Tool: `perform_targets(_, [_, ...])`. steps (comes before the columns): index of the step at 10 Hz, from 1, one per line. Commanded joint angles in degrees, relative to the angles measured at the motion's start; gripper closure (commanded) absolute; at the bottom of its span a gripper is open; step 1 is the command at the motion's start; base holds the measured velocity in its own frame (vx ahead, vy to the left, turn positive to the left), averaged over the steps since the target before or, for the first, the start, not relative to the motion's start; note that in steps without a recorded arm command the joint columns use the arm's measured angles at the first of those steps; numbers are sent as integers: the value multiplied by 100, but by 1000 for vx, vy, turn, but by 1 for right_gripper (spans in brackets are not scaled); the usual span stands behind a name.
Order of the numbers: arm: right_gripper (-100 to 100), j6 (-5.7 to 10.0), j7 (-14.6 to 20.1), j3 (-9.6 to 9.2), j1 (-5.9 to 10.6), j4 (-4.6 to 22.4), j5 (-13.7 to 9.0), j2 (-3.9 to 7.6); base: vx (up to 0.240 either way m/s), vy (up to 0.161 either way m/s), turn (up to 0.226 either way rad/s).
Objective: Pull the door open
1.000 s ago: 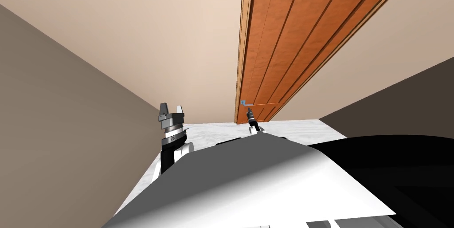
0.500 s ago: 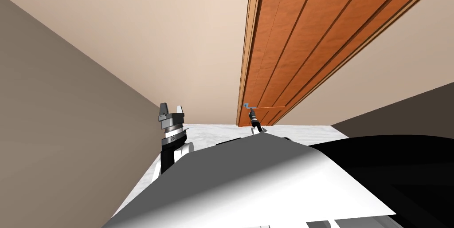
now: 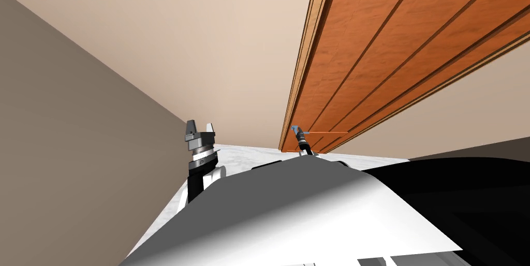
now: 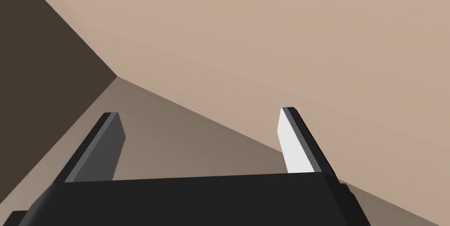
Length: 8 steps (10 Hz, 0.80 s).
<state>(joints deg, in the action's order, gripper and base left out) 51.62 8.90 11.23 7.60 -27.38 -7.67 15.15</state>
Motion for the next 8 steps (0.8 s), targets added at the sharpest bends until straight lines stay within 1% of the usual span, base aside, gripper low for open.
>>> perform_targets(1, [-100,0,0,0,0,0,0,0,51,-11,4])
perform_targets(2, [100,0,0,0,0,0,0,0,0,0,0])
perform_targets(7, [100,0,0,0,0,0,0,0,-10,-1,-2])
perform_targets(8, [100,14,63,-45,-30,5,31,40,-117,-19,68])
